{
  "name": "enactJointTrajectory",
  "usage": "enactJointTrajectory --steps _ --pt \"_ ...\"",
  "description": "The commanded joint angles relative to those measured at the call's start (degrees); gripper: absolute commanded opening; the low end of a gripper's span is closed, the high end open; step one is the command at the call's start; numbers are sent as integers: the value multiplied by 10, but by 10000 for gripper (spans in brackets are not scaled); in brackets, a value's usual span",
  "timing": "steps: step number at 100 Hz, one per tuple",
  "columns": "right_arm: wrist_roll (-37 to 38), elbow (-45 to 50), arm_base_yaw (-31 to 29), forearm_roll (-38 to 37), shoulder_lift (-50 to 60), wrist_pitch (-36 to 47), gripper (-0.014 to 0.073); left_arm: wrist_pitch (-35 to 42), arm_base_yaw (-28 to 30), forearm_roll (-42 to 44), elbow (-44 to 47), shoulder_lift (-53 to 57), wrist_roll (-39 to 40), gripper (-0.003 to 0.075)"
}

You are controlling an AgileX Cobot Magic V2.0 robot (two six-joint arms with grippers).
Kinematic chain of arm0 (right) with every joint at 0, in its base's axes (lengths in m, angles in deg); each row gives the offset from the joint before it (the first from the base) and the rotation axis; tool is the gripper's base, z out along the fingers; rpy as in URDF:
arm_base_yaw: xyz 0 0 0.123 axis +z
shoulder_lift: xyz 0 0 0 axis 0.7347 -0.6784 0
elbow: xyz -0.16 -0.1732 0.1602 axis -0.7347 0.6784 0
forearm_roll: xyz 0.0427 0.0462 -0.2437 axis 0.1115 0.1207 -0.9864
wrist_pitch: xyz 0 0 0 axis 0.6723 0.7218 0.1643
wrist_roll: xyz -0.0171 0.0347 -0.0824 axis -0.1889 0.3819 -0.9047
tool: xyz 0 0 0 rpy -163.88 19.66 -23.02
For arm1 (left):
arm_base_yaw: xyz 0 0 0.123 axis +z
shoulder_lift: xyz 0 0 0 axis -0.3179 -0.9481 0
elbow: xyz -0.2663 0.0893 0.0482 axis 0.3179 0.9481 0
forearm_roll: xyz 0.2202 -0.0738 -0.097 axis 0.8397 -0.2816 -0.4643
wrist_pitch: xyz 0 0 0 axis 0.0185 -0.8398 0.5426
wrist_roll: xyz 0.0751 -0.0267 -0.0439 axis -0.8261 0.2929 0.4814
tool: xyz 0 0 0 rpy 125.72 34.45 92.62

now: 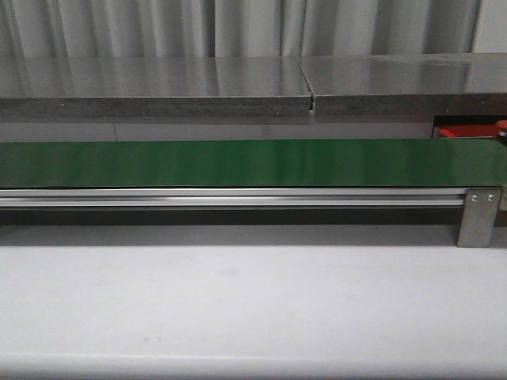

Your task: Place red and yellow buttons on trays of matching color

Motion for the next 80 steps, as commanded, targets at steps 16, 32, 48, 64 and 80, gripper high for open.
enactJointTrajectory --steps 16,32,48,64,80 --pt "-2 -13 -3 -7 11 42 -117 150 -4 35 34 30 7 -20" --pt "-2 -13 -3 -7 11 42 -117 262 -4 58 95 68 53 -20" --pt "-2 -13 -3 -7 11 42 -117 278 -4 121 151 115 139 -20" --pt "-2 -13 -3 -7 11 42 -117 306 6 123 206 165 139 -20" --pt "-2 -13 -3 -7 11 42 -117 357 26 123 263 218 139 -20"
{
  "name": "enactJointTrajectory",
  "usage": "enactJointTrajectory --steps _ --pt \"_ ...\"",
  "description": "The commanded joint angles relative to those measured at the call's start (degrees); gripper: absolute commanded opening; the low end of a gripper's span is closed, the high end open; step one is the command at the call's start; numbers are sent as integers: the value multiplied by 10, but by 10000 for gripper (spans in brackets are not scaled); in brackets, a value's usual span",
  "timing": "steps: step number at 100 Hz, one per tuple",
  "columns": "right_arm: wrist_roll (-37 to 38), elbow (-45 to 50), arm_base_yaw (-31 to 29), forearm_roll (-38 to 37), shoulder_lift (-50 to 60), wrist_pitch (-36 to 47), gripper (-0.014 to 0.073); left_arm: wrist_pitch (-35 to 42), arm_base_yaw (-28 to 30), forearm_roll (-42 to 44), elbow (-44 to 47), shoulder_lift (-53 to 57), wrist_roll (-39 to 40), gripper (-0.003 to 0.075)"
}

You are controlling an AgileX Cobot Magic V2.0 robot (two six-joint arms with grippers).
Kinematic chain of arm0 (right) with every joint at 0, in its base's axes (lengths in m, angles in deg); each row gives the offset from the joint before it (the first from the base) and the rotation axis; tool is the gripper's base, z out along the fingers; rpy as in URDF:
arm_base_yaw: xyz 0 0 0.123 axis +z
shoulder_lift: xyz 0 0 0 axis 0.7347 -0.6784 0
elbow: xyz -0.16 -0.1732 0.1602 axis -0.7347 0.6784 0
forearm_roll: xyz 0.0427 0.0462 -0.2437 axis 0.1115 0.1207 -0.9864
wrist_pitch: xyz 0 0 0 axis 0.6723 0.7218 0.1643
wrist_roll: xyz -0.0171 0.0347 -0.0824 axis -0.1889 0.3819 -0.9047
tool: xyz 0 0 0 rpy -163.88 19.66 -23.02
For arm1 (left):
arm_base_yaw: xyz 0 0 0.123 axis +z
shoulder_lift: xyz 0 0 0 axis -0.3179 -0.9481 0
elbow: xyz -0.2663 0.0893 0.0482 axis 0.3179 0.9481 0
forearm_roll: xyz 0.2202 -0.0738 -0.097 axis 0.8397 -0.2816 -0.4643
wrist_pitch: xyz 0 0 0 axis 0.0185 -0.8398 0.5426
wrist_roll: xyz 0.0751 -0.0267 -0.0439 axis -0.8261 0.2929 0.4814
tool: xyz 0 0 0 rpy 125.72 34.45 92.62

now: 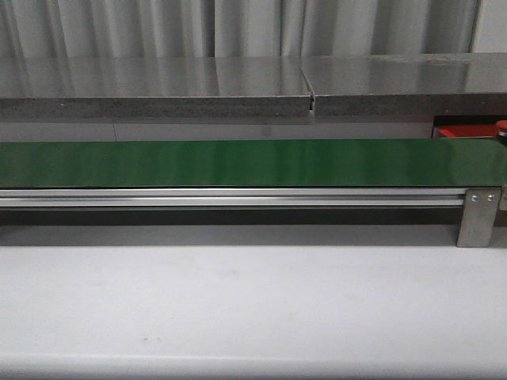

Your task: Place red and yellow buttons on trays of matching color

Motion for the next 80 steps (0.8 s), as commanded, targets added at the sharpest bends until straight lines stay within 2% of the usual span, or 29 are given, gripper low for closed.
enactJointTrajectory --steps 1,32,41,46,80 --pt "-3 -13 -3 -7 11 42 -117 76 9 0 11 19 7 -20" --pt "-3 -13 -3 -7 11 42 -117 119 9 8 120 119 7 -20" --pt "-3 -13 -3 -7 11 42 -117 159 9 -5 164 136 7 -20" --pt "-3 -13 -3 -7 11 41 -117 127 9 -5 160 135 7 -20" --pt "-3 -13 -3 -7 9 38 -117 142 8 5 162 135 7 -20"
